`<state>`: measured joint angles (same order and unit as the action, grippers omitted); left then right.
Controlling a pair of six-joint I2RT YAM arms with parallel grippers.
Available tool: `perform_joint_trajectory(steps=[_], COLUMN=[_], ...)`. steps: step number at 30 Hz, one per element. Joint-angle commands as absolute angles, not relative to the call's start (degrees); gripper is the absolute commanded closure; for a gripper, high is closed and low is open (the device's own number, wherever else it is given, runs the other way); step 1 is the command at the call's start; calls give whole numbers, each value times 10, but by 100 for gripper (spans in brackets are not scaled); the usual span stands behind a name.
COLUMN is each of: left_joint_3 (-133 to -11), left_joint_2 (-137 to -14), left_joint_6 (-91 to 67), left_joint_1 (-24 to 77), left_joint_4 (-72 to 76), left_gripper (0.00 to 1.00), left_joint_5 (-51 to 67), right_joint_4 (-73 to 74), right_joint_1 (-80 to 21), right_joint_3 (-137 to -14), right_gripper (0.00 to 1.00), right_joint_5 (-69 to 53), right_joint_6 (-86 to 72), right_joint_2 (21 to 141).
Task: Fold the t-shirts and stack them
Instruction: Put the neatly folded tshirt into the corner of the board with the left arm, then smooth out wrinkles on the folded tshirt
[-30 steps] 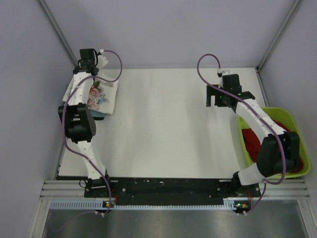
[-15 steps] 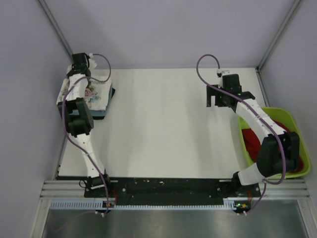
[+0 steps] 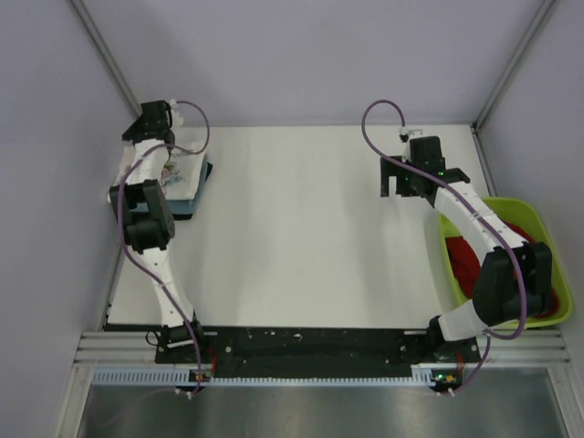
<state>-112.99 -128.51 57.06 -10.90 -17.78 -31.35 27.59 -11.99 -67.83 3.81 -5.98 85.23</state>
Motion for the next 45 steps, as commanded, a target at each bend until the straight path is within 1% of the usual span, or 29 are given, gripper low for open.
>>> perform_joint_trajectory(steps=[1,4,9,12,18,19,21,23,25,27,34,36,39,41,42,43,44,45], left_joint_3=[-1043,-970,-918,-876,-842,-843,-845,-847,-843,-831,-820,-805,-755,-704,-684,-661,-637,-612], left_joint_2=[-1169,-1113,-1078,-1067,-1088,-1095,-1108,-1115,-1114,-1106,-1065,-1022,-948,-898,-875,-858,-838,-815], left_joint_6=[520,475,392,369,356,357,358,356,355,353,330,314,301,295,285,270,247,223], left_joint_1=[-52,-12,39,54,54,54,54,53,54,54,55,64,93,112,118,121,122,122], left_joint_4=[-206,-246,-363,-359,-323,-319,-316,-320,-330,-338,-388,-392,-374,-339,-317,-297,-267,-225], left_gripper=[36,38,39,39,38,40,47,58,66,68,62,59,55,50,43,42,35,32], left_joint_5=[-289,-245,-183,-193,-229,-231,-232,-237,-234,-219,-143,-98,-63,-44,-34,-26,-19,-22], right_joint_4=[269,270,267,266,265,265,264,265,265,264,260,258,258,252,245,237,223,210], right_joint_1=[-123,-122,-123,-123,-122,-123,-123,-123,-123,-123,-123,-122,-123,-122,-123,-123,-122,-123], right_joint_3=[-680,-679,-676,-675,-673,-672,-671,-670,-670,-670,-669,-668,-662,-650,-643,-633,-622,-607], right_gripper=[1,1,1,1,1,1,1,1,1,1,1,1,1,1,1,1,1,1], right_joint_5=[33,31,16,10,2,3,4,6,8,7,3,4,11,18,19,18,17,14], right_joint_6=[-54,-57,-65,-67,-70,-69,-69,-68,-68,-68,-71,-72,-75,-79,-81,-83,-87,-89], right_joint_2=[827,824,817,814,813,812,810,808,807,809,809,808,802,795,788,783,776,767])
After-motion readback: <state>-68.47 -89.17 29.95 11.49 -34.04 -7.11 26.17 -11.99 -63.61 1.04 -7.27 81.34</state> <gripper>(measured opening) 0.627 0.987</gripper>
